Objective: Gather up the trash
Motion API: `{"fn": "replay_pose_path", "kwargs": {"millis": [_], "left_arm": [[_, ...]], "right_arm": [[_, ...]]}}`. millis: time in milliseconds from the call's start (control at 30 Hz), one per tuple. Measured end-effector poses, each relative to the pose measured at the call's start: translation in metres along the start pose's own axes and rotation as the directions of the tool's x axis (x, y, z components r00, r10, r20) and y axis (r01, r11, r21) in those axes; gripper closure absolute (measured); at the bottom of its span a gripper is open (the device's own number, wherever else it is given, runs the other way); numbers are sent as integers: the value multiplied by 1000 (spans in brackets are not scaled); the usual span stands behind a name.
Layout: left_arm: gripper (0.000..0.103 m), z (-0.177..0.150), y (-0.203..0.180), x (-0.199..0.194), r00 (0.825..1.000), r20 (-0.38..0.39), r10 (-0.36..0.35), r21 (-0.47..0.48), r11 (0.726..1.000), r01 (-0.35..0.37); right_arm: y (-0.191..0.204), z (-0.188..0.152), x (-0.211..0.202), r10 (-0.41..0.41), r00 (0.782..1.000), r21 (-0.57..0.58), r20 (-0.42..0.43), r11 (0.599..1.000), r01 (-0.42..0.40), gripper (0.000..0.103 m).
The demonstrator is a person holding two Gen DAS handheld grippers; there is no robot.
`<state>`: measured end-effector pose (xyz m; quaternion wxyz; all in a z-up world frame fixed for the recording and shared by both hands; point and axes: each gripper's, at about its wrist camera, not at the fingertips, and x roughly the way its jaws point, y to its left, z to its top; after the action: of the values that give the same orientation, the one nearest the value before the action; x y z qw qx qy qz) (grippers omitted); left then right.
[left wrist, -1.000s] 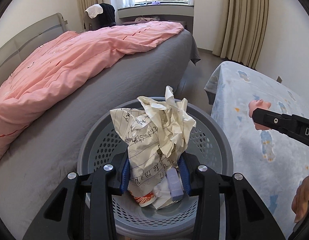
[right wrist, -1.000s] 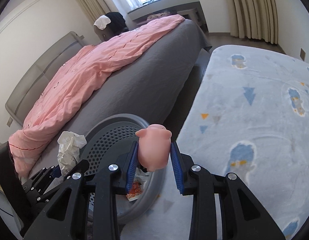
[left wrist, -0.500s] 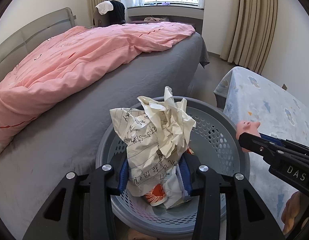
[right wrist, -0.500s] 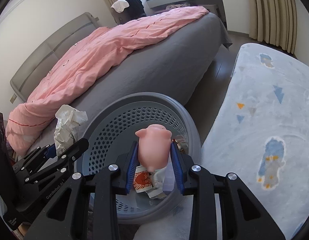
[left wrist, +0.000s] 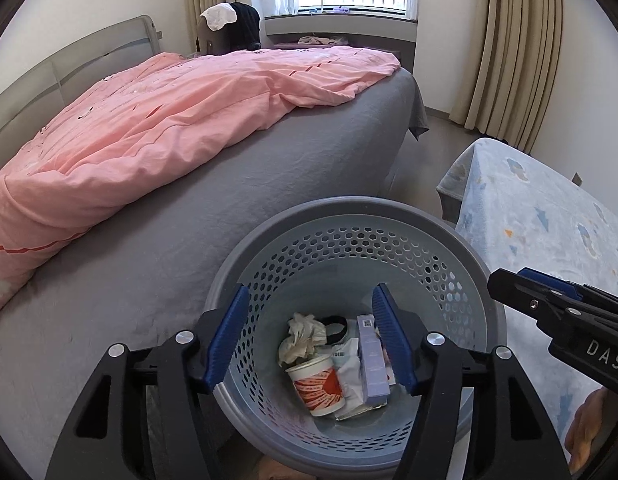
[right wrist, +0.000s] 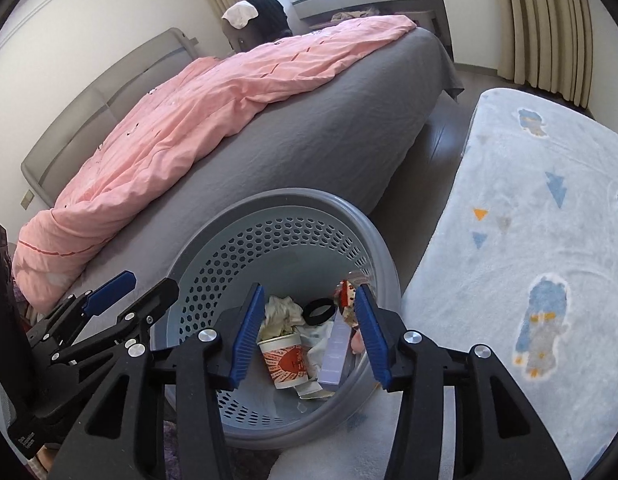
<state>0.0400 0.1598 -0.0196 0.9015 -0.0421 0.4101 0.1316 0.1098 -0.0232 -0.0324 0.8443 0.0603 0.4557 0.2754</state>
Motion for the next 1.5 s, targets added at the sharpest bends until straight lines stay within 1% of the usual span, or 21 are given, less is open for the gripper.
{"fn": "replay_pose_path", "kwargs": {"millis": [400, 500, 900, 1167, 1300, 1500], "left_arm": [[39, 0, 2, 2, 1000, 1, 19, -6, 1000, -19], [37, 0, 2, 1, 1000, 3, 25, -8, 1000, -25], [33, 0, 2, 1, 999, 9, 38, -10, 999, -38], [30, 1, 2, 1, 999, 9, 43, -12, 999, -43], [30, 1, 3, 2, 999, 7, 48, -13, 999, -48], [28, 1, 4, 2, 999, 6, 50, -18, 999, -50]], "right_arm": [[-1, 0, -1, -9, 1000, -7, 2, 1000, 9, 54], [0, -1, -1, -11, 1000, -9, 2, 1000, 11, 54], [0, -2, 0, -32, 999, -18, 3, 999, 32, 52], [0, -3, 1, -41, 999, -22, 1, 999, 41, 49], [-1, -3, 2, -44, 999, -24, 1, 999, 45, 45], [0, -4, 2, -50, 999, -27, 3, 998, 50, 44]]}}
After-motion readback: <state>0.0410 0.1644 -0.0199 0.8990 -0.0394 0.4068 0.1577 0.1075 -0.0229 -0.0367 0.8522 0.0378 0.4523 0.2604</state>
